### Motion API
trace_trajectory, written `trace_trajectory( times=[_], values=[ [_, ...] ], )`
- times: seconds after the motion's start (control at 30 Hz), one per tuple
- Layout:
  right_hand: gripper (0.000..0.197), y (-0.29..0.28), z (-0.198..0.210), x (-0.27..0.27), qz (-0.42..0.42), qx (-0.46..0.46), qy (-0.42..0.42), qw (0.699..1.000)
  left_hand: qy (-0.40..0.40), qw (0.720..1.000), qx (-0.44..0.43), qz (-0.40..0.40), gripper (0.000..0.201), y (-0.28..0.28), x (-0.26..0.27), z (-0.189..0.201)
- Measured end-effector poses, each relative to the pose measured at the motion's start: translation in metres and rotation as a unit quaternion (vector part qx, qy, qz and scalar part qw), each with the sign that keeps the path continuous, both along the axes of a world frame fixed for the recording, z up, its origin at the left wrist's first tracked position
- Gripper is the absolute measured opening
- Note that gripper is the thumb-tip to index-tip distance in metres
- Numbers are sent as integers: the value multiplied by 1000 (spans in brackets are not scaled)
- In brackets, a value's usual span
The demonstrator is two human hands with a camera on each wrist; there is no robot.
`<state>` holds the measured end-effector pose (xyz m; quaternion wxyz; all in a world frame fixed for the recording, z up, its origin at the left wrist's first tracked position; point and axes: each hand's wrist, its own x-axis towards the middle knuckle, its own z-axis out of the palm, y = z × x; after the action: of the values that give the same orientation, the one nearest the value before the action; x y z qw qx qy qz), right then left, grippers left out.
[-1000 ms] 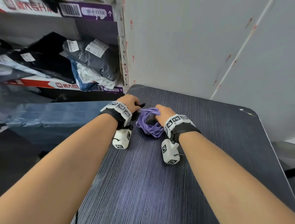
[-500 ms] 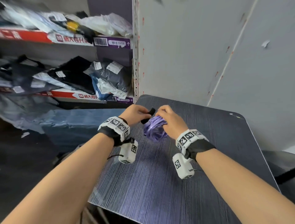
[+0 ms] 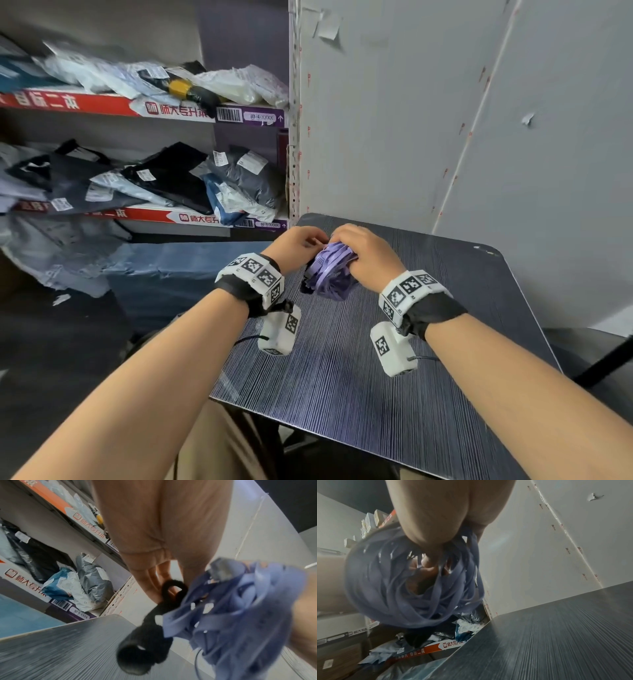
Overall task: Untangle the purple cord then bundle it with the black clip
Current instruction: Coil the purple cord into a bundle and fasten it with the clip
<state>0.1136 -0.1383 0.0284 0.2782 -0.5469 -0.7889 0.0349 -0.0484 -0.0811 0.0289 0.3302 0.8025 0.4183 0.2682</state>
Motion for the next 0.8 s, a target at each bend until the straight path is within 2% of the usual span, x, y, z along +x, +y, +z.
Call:
trace_trajectory(
  times=[0.1,0.27,0.4,0.53,0.67,0.8],
  values=[
    [45,-1,5,-2,3,-7,-7,1000,3,1000,2,-14,11,-4,-1,2],
    [43,5,9,6,-51,-6,23,998,28,998,37,43,4,0,-4,-1],
    [44,6,5,14,-100,-21,44,994,72,995,51,43,12,3,-12,-9],
    [42,1,-4,33,-176,-30,89,980,97,990,66,81,18,12,-23,-15],
    [41,0,-14,38,-201,-55,52,977,162,981,57,91,37,14,-22,-20],
    [38,6,-24,43,-239,-40,71,968,223,965,55,123,51,15,-16,-27]
  ],
)
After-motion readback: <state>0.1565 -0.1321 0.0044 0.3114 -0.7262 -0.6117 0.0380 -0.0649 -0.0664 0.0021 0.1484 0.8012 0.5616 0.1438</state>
